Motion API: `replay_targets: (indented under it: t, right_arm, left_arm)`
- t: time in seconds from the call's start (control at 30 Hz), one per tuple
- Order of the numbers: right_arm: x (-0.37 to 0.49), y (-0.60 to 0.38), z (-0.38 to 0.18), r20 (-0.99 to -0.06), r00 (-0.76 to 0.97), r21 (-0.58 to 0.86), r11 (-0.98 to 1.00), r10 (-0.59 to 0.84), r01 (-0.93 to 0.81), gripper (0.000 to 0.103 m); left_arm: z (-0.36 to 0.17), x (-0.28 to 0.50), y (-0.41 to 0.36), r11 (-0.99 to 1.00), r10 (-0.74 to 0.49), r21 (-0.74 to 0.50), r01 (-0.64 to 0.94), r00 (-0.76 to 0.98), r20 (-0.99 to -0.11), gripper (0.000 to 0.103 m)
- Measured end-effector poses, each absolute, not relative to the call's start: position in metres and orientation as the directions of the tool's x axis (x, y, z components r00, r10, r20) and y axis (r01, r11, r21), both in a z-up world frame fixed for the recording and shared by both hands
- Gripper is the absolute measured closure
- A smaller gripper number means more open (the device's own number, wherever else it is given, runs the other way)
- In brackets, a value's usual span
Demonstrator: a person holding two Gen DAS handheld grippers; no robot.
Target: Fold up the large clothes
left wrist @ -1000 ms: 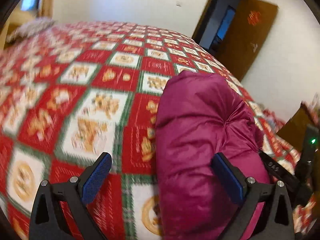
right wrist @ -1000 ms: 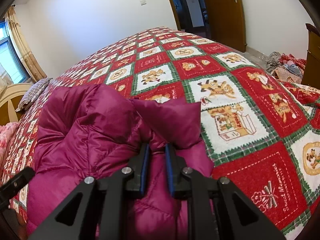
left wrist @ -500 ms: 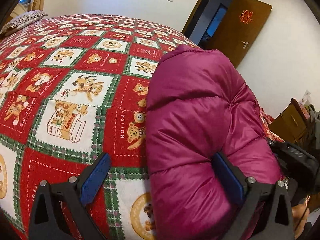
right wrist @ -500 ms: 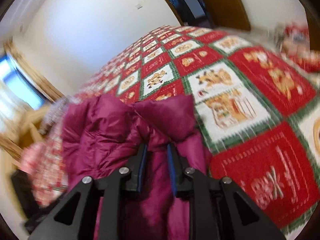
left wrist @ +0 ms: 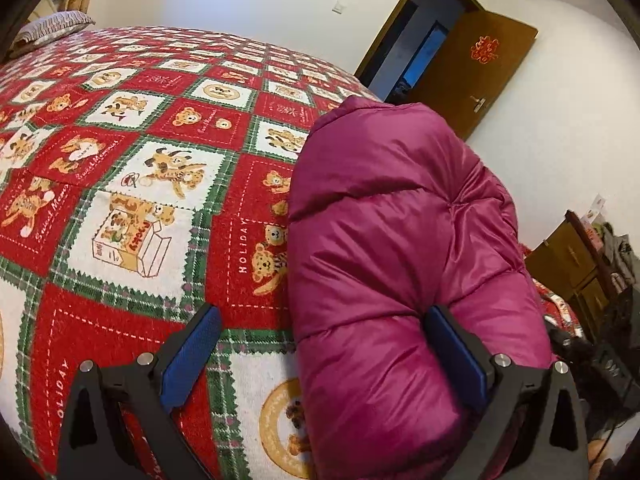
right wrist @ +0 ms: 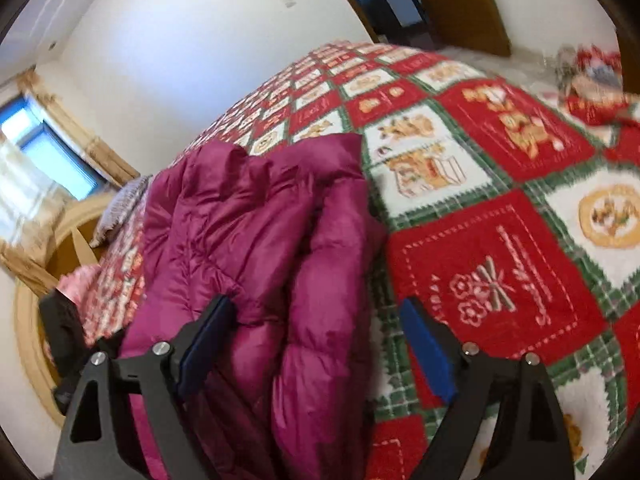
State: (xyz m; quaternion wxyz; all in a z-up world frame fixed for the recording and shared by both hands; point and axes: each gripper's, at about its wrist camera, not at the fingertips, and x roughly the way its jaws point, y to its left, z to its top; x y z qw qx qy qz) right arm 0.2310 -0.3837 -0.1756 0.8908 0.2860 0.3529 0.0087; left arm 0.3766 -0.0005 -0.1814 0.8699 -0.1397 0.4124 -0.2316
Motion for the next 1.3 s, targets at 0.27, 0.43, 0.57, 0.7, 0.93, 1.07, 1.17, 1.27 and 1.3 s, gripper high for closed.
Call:
replay_targets:
  t: [0.27, 0.43, 0.57, 0.7, 0.93, 1.07, 1.17, 1.27, 1.3]
  right_arm:
    - [0.24, -0.351, -0.176, -0.644, 0.739, 0.396, 0.913, 0.198, 0.1, 0.024]
    - [0.246, -0.342, -0.179, -0.645, 0.745, 0.354, 0.931, 0.17, 0.094, 0.024]
    - [0.244, -0.342, -0.181, -0.635, 0.757, 0.348, 0.932, 0.153, 0.104, 0.024]
    - [0.242, -0.334, -0.179, -0.644, 0.757, 0.305, 0.945, 0.111, 0.121, 0.032]
    - [0.237, -0.326, -0.175, -0.661, 0.734, 0.356, 0.927, 0.158, 0.12, 0.054]
    - [0.229, -0.32, -0.17, -0.676, 0.717, 0.361, 0.925, 0.171, 0.119, 0.059]
    - [0.216, -0.315, -0.169, -0.673, 0.719, 0.377, 0.917, 0.174, 0.131, 0.061]
    - [0.199, -0.312, -0.172, -0.661, 0.727, 0.407, 0.902, 0.185, 0.14, 0.062]
    - [0.195, -0.312, -0.173, -0.658, 0.729, 0.418, 0.897, 0.191, 0.142, 0.062]
  left_arm:
    - [-0.18, 0.376, -0.002, 0.85, -0.523, -0.438, 0.291, 0.563, -0.641, 0.001]
    - [-0.18, 0.377, -0.006, 0.869, -0.493, -0.403, 0.286, 0.563, -0.664, 0.001]
    - [-0.18, 0.378, -0.009, 0.881, -0.472, -0.382, 0.28, 0.567, -0.675, 0.001]
    - [-0.18, 0.378, -0.01, 0.886, -0.463, -0.37, 0.279, 0.57, -0.679, 0.001]
    - [-0.176, 0.371, -0.012, 0.884, -0.468, -0.351, 0.309, 0.57, -0.676, 0.016]
    - [-0.171, 0.355, -0.016, 0.869, -0.493, -0.354, 0.345, 0.549, -0.675, 0.041]
    - [-0.172, 0.342, -0.008, 0.857, -0.515, -0.387, 0.34, 0.54, -0.666, 0.041]
    - [-0.174, 0.337, 0.002, 0.825, -0.565, -0.451, 0.341, 0.498, -0.658, 0.041]
    - [-0.175, 0.336, 0.004, 0.816, -0.579, -0.469, 0.34, 0.486, -0.655, 0.041]
